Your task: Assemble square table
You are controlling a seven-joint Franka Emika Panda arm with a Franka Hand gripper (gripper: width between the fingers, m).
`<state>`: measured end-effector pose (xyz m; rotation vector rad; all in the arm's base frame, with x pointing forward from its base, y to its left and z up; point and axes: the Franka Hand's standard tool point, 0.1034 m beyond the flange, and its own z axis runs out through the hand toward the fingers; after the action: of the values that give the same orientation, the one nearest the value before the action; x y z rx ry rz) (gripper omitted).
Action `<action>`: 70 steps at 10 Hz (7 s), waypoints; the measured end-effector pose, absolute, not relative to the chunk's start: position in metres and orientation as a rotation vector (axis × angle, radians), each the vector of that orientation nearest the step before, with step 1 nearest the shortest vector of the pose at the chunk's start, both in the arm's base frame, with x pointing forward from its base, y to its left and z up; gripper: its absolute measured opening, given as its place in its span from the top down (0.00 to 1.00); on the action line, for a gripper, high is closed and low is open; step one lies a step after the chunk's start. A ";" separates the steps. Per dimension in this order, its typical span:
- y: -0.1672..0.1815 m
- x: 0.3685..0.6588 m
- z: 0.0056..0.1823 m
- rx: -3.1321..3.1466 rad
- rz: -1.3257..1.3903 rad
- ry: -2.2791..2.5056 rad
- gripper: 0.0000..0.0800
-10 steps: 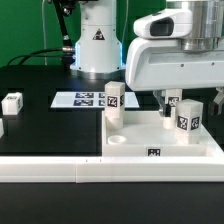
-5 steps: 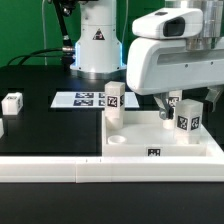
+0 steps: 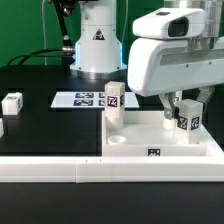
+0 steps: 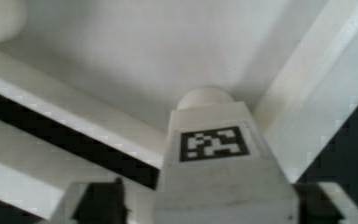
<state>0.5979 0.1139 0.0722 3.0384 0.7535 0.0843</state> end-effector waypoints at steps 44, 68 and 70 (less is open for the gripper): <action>-0.090 0.547 0.093 3.112 0.094 -0.026 0.19; -0.200 0.407 0.036 3.142 -0.404 -0.033 0.19; -0.209 0.404 0.035 3.125 -0.390 -0.141 0.19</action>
Offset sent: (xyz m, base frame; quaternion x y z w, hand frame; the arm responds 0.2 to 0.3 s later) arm 0.0000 0.0000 0.0000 0.0000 0.0000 0.1296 0.9916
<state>0.4036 -0.2087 0.0355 3.1247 -0.1406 -0.3903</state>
